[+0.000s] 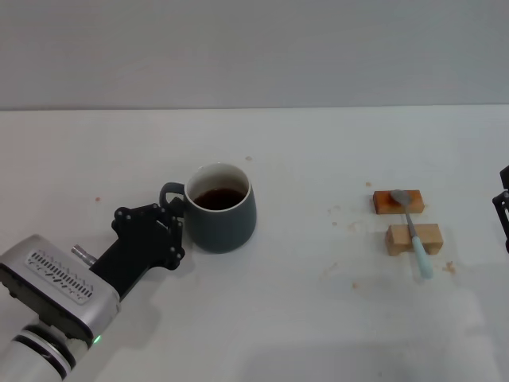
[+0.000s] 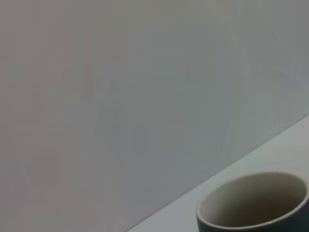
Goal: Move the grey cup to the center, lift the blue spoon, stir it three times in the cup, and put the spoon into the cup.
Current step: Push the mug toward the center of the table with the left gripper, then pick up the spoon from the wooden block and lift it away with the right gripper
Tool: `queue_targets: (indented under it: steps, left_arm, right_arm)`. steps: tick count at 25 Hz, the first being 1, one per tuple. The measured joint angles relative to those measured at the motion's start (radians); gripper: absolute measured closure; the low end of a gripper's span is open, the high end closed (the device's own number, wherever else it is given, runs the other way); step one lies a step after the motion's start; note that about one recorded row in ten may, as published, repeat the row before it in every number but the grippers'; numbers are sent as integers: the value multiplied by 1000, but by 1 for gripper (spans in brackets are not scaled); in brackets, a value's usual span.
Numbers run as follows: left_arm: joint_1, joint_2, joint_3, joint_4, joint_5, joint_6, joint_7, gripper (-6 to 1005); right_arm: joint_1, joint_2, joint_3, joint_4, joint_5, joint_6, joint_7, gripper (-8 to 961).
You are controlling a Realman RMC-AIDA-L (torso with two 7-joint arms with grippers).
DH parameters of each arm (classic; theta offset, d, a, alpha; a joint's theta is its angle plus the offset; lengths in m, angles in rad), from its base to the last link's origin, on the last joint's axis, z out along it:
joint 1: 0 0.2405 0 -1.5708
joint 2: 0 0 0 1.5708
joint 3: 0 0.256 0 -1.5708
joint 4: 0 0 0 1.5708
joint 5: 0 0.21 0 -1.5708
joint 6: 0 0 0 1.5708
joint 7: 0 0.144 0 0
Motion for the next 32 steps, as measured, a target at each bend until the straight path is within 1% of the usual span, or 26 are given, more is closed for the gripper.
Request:
queue_targets:
  steps: [9,11,12,14,16,17,18,19,21,24,25,27,29,30,31,32]
  left_arm:
    - [-6,0,24,-2,0,-1,-1,1001]
    - [-2,0,26,-2,0,1,-2,1001]
    - [16,3,27,-2,0,18,-1,1001]
    - [27,4,25,-2,0,32,1,1001]
    - [27,4,25,-2,0,32,1,1001]
    - [93,7,-4,-1,-7,110,7,1001]
    - [130,7,-39,-1,-9,148,1,1001]
    - [130,7,-39,-1,-9,148,1,1001]
    - [202,9,-115,2,-9,203,-30,1001]
    - [263,12,-185,14,-9,257,-97,1001]
    - [293,13,-235,30,-10,288,-162,1001]
    - [309,13,-269,44,-9,310,-209,1001]
    - [332,14,-326,71,-10,339,-295,1001]
    - [346,14,-382,95,-10,352,-384,1001]
    - [346,14,-382,95,-10,352,-384,1001]
    - [350,14,-407,110,-10,354,-424,1001]
  right_arm:
    - [1,0,-5,0,0,0,0,202]
    - [1,0,-6,-1,0,0,0,203]
    - [1,0,-7,-2,0,0,0,203]
    - [1,0,-7,-3,0,0,0,203]
    - [-1,0,-8,-3,0,0,0,203]
    - [-2,0,-8,-3,2,0,0,203]
    - [-5,0,-8,-2,3,0,0,203]
    - [-6,0,-8,-1,5,0,0,202]
    - [-8,0,-8,-1,5,0,0,202]
    - [-9,0,-11,0,2,0,2,202]
    - [-12,0,-11,0,2,0,3,202]
    - [-15,1,-11,1,2,0,6,202]
    - [-25,1,-11,7,2,0,9,202]
    - [-35,2,-11,18,4,3,10,203]
    - [-35,2,-11,18,4,3,10,203]
    - [-41,2,-11,24,6,5,10,203]
